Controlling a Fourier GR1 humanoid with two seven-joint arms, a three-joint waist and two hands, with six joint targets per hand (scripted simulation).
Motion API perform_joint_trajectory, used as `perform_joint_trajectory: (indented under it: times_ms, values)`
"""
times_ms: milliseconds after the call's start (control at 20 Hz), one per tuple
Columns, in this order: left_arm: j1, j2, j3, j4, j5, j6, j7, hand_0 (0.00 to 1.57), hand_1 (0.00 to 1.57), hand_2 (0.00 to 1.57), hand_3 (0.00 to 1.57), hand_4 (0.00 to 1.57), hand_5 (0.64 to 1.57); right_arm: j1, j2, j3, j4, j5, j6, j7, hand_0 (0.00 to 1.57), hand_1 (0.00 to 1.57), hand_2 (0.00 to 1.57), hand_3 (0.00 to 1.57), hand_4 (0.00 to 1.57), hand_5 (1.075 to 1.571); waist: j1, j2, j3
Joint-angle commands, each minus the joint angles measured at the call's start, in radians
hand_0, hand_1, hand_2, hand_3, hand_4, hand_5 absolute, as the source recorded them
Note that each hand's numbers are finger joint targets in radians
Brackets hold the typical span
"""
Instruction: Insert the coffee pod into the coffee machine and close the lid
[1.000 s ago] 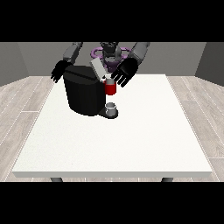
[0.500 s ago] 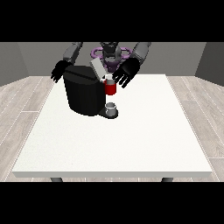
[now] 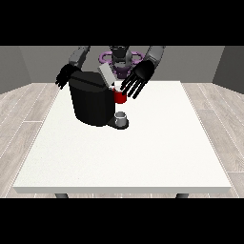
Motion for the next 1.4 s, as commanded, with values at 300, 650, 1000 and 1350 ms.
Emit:
perform_joint_trajectory:
  times_ms: [300,650,1000,1350]
  values:
    - [0.046,-0.075,-0.017,-0.034,-0.010,-0.031,0.058,0.00,0.00,0.00,0.00,0.00,1.571,0.071,-0.025,-0.047,0.072,-0.040,0.036,-0.037,0.00,0.00,0.00,0.00,0.42,1.571,0.039,-0.111,-0.0011]
    - [0.114,-0.141,0.009,-0.089,0.043,-0.039,0.048,0.00,0.00,0.00,0.00,0.00,1.571,0.090,0.001,-0.065,0.126,-0.030,-0.013,-0.083,0.00,0.00,0.00,0.00,0.38,1.571,0.129,-0.172,-0.0011]
    - [0.289,-0.280,0.253,-0.068,0.349,-0.048,-0.018,0.00,0.00,0.00,0.00,0.24,1.571,0.225,-0.017,-0.085,0.101,-0.052,0.006,-0.047,0.00,0.00,0.00,0.00,0.40,1.571,0.206,-0.353,-0.0029]
    - [0.487,-0.322,0.285,-0.105,0.425,-0.067,-0.063,0.00,0.00,0.00,0.00,0.19,1.571,0.282,-0.062,-0.057,0.042,-0.007,0.017,-0.036,0.00,0.00,0.00,0.00,0.36,1.571,0.280,-0.474,-0.0021]
